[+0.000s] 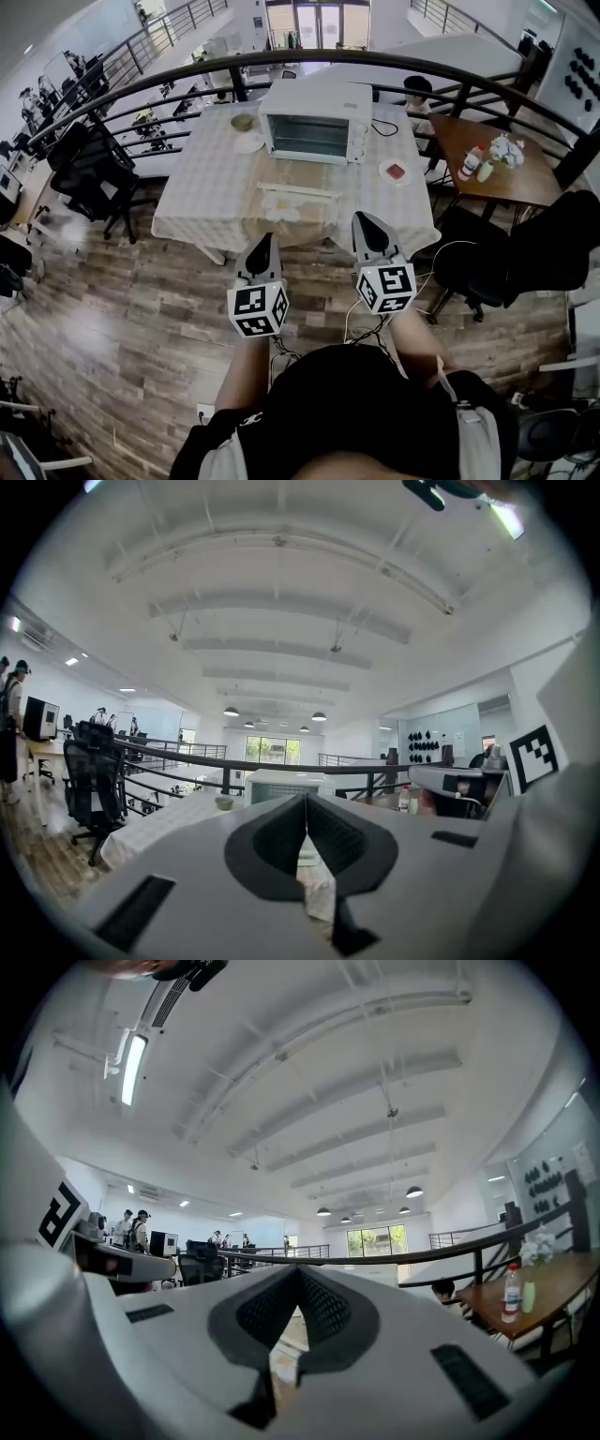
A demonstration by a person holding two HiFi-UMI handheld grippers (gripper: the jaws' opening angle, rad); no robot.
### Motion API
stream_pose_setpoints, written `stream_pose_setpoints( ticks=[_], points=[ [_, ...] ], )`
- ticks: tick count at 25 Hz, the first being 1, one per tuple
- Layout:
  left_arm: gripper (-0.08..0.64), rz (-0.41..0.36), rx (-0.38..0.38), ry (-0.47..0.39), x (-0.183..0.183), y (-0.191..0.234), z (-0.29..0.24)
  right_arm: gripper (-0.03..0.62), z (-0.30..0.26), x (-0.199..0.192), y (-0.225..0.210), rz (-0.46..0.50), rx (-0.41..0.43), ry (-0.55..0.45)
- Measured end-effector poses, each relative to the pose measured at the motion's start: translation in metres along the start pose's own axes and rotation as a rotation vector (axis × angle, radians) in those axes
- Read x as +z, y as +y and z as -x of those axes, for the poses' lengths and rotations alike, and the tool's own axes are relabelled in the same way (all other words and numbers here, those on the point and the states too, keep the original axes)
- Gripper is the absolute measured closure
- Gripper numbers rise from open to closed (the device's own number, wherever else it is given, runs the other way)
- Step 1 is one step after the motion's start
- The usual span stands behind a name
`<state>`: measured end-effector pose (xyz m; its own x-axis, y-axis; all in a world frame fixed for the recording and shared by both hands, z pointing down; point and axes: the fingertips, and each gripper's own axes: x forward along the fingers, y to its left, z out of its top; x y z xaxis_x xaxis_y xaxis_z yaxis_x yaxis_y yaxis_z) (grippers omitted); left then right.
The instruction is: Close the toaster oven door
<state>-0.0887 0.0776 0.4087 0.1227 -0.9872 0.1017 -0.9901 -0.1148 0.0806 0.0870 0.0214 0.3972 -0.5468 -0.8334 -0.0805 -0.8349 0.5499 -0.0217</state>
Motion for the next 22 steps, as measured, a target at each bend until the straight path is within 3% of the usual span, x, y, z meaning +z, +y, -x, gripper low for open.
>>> stream_pose_setpoints(
  ticks=[14, 22],
  points=[
    [0.546, 0.013, -0.062, 0.002, -0.019, 0.023, 0.015, 0.598, 0.019, -0.009, 0.024, 0.009, -0.077, -0.021],
    [0.546, -0.003, -0.025, -0.005, -0.016, 0.041, 0.005, 0.598, -0.010, -0.012, 0.024, -0.002, -0.055, -0.034]
  ],
)
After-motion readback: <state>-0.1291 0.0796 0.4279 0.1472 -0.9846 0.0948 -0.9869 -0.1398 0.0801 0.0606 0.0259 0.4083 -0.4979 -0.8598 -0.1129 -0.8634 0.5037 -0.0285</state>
